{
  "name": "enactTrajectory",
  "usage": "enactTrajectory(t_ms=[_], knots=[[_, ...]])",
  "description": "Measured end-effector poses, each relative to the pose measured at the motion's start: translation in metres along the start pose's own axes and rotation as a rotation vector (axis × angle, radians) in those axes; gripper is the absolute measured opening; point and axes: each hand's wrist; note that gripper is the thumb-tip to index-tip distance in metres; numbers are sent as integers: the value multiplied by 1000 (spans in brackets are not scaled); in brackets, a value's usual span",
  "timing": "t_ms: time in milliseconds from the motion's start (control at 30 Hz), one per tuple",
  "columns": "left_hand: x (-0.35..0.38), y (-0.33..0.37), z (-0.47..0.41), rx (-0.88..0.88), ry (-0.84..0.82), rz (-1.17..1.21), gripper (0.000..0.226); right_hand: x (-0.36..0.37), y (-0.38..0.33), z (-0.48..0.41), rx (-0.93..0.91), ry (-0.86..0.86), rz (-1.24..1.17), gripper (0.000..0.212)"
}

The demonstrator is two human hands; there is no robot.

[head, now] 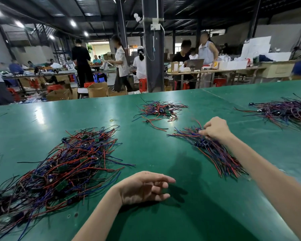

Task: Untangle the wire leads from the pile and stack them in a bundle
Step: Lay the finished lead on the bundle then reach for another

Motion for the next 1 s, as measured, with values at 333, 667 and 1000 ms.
enactTrajectory(t_ms=[333, 667, 1000], knots=[[3, 0, 4, 20, 13, 59, 30, 13, 13, 32, -20, 227, 351, 23], [6, -1, 7, 65, 33, 64, 22, 87, -23, 119, -515, 172, 426, 20], [27, 0, 13, 326, 375, 126, 26, 96, -25, 133, -737, 105, 341, 19]])
Point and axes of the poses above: each hand's wrist, its own z-axis away from the middle knuckle, its own x-axis out of the palm, y = z × x, and after that the axes turned 10 degrees about y, right-handed
